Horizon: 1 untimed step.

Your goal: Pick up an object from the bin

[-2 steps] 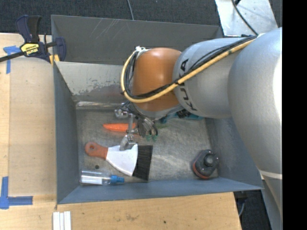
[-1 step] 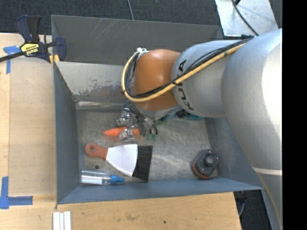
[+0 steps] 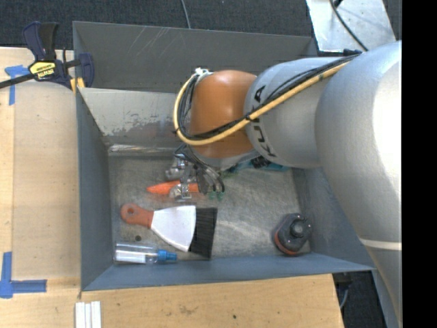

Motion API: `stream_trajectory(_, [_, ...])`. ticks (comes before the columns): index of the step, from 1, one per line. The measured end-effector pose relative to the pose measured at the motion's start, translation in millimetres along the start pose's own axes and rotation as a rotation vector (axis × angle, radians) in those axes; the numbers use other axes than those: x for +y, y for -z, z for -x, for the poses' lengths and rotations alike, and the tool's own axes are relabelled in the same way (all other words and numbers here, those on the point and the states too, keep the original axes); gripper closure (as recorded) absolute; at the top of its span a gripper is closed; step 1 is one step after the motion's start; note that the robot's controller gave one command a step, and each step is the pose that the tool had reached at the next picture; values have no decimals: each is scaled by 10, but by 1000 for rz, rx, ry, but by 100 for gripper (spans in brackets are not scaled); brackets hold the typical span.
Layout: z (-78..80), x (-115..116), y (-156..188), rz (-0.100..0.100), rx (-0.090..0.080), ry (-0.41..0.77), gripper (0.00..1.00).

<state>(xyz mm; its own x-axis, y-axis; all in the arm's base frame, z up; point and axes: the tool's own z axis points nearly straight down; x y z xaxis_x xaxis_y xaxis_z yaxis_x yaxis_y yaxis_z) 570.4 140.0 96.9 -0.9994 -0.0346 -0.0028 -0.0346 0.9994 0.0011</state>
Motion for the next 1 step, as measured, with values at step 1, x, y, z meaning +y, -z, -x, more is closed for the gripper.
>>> stream_trajectory(1, [52, -110, 1174, 0, -3, 91, 100])
